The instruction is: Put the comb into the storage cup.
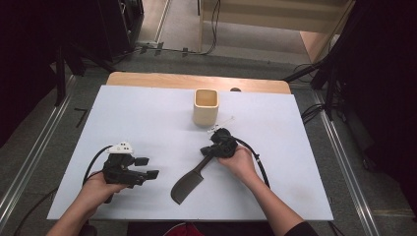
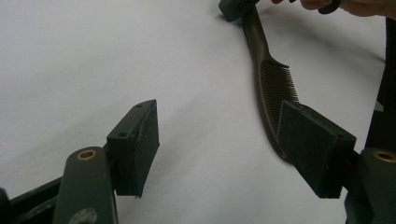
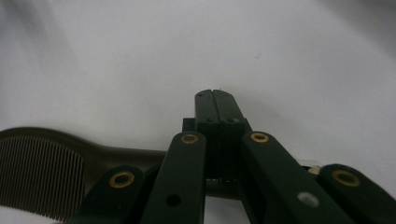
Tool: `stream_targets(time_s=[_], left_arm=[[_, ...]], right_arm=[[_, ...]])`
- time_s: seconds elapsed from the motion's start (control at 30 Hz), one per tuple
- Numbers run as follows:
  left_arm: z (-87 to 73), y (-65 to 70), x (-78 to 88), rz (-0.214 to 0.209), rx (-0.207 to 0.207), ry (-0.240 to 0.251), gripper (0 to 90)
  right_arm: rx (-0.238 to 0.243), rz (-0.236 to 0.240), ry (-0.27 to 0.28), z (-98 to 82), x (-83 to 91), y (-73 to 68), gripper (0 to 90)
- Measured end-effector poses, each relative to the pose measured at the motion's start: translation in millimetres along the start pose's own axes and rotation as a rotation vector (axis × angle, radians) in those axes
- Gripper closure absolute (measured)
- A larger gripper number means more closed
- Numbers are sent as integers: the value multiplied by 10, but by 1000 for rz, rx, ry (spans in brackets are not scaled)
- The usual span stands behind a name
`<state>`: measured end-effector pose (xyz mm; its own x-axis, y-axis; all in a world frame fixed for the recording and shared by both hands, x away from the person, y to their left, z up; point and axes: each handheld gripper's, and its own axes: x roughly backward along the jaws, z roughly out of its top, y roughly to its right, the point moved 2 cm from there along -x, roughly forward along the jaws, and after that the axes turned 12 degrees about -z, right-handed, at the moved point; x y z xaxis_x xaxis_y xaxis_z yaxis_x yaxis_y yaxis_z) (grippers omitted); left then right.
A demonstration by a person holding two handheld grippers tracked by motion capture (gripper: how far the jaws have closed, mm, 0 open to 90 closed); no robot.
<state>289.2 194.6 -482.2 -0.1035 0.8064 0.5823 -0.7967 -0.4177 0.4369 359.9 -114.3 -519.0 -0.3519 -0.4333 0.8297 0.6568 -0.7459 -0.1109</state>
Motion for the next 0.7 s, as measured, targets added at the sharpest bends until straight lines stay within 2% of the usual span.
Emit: stream_targets(time_s=[0.27,0.53,0.7], left_arm=[[3,0,3,2,0,3,308],[5,0,6,3,-3,7,308],[6,2,8,1,-5,10,308]], right_arm=[[9,-3,-10,-84,62,20,877],[-15,5,-17,-201,136,23,877],[-14,9,-14,-275,175,34,877]])
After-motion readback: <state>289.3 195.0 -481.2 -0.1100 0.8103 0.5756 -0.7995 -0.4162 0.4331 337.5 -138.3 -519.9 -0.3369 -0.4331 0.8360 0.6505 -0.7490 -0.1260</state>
